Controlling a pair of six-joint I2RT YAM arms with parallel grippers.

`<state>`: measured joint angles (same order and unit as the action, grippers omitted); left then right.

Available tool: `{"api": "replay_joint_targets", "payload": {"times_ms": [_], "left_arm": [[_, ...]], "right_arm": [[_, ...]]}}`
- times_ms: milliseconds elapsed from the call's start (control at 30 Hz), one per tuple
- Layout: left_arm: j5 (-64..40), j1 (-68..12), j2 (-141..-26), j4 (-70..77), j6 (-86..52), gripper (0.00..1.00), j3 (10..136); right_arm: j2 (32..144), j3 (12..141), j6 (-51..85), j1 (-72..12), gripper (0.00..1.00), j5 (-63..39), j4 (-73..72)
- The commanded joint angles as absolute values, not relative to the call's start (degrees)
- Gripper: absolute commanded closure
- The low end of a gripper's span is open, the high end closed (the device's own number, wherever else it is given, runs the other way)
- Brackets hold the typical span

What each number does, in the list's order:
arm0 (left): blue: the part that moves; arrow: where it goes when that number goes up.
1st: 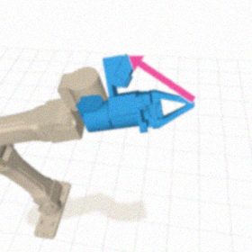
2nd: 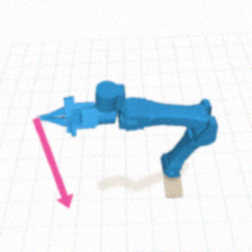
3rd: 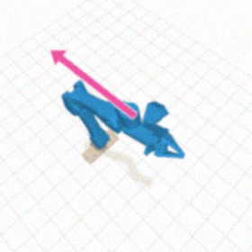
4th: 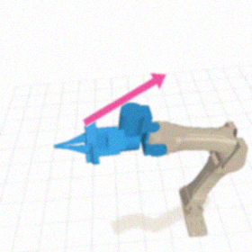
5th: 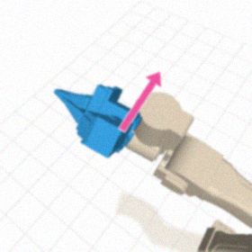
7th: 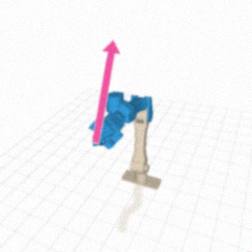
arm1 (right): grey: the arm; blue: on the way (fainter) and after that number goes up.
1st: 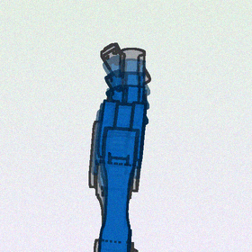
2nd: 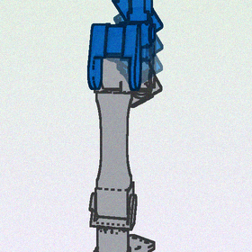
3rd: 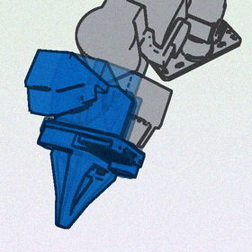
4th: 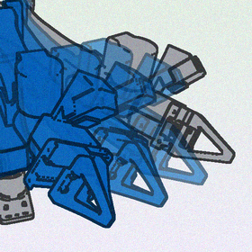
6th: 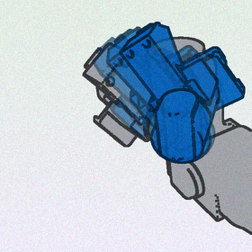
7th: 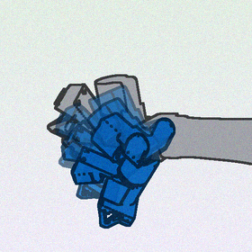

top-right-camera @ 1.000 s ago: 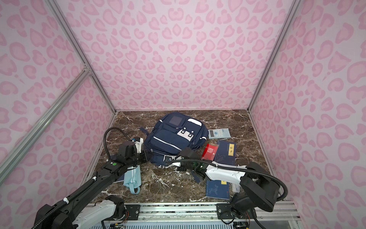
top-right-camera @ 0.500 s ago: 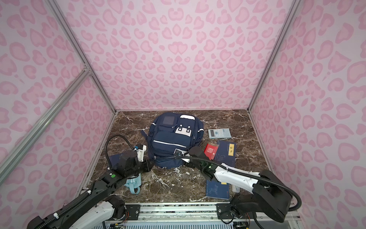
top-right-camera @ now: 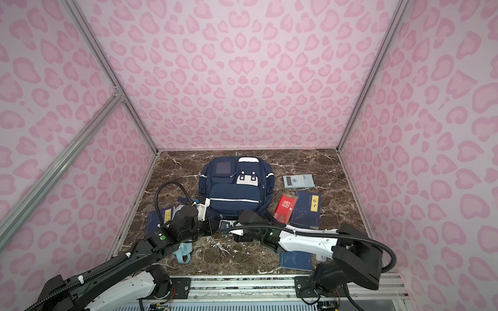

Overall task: Pack books, pencil case, and school supplies into a backpack
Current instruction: Unzip the student bag at the center of the table.

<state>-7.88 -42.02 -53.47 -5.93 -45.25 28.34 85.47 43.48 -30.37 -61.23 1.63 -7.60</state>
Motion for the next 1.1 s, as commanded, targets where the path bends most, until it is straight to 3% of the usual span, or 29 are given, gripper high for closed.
{"api": "replay_joint_targets", "payload": {"times_ms": [0, 33, 100, 133, 200, 300, 467, 667, 767, 900, 933, 1000, 1067], "left_arm": [[-9.8, -42.3, -53.7, -0.2, -46.7, 0.97, 27.9], [-9.7, -42.3, -53.6, -0.1, -46.7, 0.97, 27.8], [-8.7, -42.1, -52.6, -1.6, -45.9, 0.97, 28.3], [-7.6, -41.8, -52.1, -3.2, -45.0, 0.97, 29.0], [-6.6, -39.6, -51.6, -5.6, -43.4, 0.97, 29.6], [-10.2, -33.5, -52.0, -5.4, -42.1, 0.97, 28.8], [-4.7, -25.2, -54.9, -9.3, -36.6, 0.97, 32.6], [-3.3, -13.6, -66.7, -3.3, -32.0, 0.97, 38.2], [-7.2, -12.7, -72.2, -0.7, -31.6, 0.97, 40.9], [-7.7, -15.2, -68.8, 0.0, -32.8, 0.97, 37.0], [-8.3, -16.1, -66.6, 0.4, -33.4, 0.97, 34.7], [-9.6, -18.4, -63.2, 0.7, -35.6, 0.97, 31.1], [-9.0, -21.9, -59.8, 0.6, -37.8, 0.97, 28.6]], "right_arm": [[89.8, 45.5, -26.7, -61.5, 0.39, 1.5, -11.5], [90.6, 45.7, -26.6, -61.5, 0.47, 1.8, -11.3], [91.6, 45.7, -26.4, -61.2, 0.79, 3.2, -9.3], [91.4, 45.3, -26.5, -60.9, 0.9, 3.0, -8.4], [89.5, 43.2, -26.9, -60.4, 1.0, 1.9, -8.3], [85.8, 39.8, -28.2, -60.2, 1.0, 0.7, -9.0], [82.2, 37.1, -32.0, -59.9, 1.0, -1.3, -7.5], [78.1, 35.5, -34.3, -57.3, 1.0, -2.6, -5.1], [75.6, 33.6, -34.3, -54.5, 1.0, -3.6, -6.3], [74.9, 32.9, -33.5, -51.5, 1.0, -0.6, -6.8], [75.1, 32.9, -33.2, -51.2, 0.97, 0.4, -6.9], [75.0, 34.0, -30.0, -52.0, 0.62, 3.7, -6.1], [73.7, 36.1, -26.1, -54.4, 0.44, 4.6, -2.2]]}}
